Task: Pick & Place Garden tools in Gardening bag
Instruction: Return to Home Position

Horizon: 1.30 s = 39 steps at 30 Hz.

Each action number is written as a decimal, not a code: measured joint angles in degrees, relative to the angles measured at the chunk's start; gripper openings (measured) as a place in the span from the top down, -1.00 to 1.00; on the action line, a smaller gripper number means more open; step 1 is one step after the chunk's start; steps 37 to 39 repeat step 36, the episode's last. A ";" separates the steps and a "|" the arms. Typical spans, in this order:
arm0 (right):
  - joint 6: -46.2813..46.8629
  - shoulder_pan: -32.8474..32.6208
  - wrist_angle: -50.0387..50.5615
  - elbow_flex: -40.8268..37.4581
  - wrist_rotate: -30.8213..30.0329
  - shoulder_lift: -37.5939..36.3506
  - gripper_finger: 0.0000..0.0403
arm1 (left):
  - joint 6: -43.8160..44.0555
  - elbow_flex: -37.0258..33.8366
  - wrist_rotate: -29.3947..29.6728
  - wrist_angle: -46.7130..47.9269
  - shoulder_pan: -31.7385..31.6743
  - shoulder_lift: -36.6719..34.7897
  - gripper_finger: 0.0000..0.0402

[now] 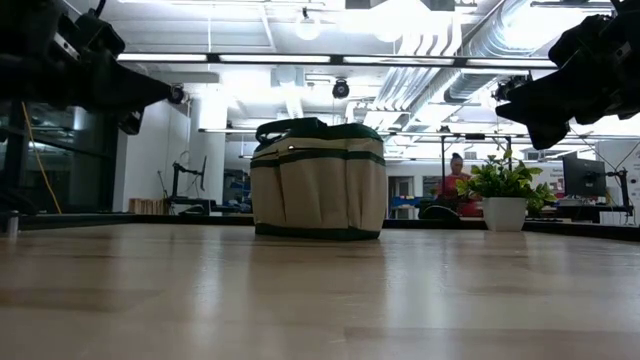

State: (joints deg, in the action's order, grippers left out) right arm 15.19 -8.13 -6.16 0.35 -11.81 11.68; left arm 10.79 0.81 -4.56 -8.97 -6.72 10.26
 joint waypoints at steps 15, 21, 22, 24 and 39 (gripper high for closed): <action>-0.01 -0.01 -0.01 0.01 0.01 0.01 0.33 | -3.02 -0.08 4.04 8.31 0.00 -4.79 0.95; 0.00 0.00 -0.01 -0.01 0.01 0.00 0.33 | -3.02 -0.10 4.06 8.46 0.00 -4.72 0.95; -0.01 0.00 -0.01 0.01 0.00 0.01 0.33 | -3.02 -0.10 4.06 8.49 0.00 -4.72 0.95; -0.01 0.00 -0.01 0.01 0.01 0.02 0.33 | -3.02 -0.10 4.09 8.48 0.00 -4.72 0.95; -0.01 -0.01 -0.01 -0.01 0.01 0.00 0.33 | -2.99 -0.10 4.02 8.46 0.52 -4.77 0.95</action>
